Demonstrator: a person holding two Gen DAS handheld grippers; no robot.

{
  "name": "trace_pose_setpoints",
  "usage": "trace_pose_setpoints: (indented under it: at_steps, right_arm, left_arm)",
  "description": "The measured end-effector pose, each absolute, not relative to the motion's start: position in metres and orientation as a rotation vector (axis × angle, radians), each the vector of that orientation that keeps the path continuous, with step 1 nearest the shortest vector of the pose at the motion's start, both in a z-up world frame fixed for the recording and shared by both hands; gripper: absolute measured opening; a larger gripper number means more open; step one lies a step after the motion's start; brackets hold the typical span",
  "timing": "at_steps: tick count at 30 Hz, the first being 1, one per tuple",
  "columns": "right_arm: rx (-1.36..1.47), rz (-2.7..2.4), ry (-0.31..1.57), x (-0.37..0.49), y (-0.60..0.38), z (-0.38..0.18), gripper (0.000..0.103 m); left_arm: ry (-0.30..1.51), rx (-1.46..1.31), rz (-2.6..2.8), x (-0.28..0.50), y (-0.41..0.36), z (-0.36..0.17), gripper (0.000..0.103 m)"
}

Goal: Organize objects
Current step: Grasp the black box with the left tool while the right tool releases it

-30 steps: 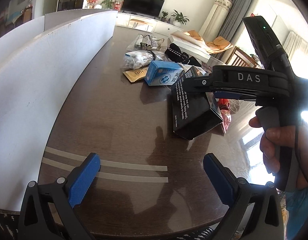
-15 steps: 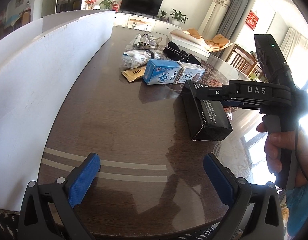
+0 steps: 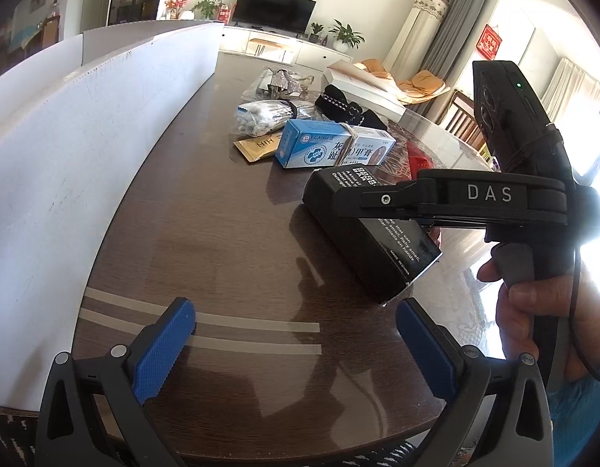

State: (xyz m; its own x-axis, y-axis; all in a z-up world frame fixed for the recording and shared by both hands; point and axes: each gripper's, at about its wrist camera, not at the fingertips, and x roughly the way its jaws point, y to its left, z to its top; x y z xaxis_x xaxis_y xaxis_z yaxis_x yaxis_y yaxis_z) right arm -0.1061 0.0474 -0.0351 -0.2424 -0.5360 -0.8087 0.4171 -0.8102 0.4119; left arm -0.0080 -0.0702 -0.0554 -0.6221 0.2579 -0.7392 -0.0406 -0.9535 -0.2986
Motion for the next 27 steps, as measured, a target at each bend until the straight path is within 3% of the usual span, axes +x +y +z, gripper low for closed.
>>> trace_pose_setpoints:
  at_steps: [6, 10, 19, 27]
  right_arm:
    - [1.361, -2.100, -0.227, -0.105, 0.055, -0.015, 0.071]
    - [1.246, -2.335, -0.138, -0.100, 0.085, 0.015, 0.094]
    - [1.349, -2.560, -0.217, -0.093, 0.191, -0.001, 0.094]
    - [1.407, -2.616, -0.341, -0.071, 0.248, -0.029, 0.094]
  left_arm:
    - [-0.385, -1.257, 2.657, -0.008, -0.070, -0.054, 0.103]
    - [-0.385, -1.256, 2.656, -0.008, -0.069, -0.054, 0.103]
    - [-0.415, -1.244, 2.652, -0.008, -0.072, -0.053, 0.103]
    - [-0.562, -1.200, 2.582, -0.009, -0.078, -0.052, 0.103]
